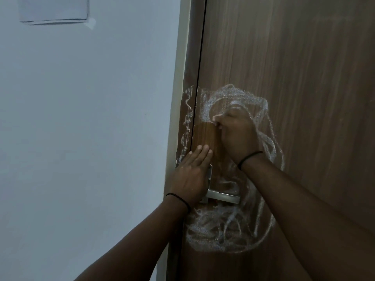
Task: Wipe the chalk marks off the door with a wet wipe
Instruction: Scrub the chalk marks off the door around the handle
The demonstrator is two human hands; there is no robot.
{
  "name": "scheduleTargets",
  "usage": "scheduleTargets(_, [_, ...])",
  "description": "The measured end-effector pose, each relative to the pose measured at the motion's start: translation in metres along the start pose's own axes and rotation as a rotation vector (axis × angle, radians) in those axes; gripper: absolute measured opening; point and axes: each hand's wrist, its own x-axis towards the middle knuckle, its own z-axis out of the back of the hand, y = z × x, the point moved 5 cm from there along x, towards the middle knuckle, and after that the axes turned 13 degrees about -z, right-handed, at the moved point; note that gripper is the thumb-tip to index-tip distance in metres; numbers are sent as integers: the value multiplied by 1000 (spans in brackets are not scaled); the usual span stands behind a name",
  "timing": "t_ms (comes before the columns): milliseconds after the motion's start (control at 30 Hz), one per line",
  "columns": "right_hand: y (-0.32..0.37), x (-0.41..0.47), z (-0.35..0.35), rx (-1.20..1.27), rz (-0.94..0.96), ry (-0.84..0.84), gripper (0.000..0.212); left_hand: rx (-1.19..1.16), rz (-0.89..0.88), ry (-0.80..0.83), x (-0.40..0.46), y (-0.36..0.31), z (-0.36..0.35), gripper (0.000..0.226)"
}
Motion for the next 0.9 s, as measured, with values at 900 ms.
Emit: scheduleTargets(900, [28,-4,-17,1,187,162,17,-82,-48,0,-5,9,-3,61])
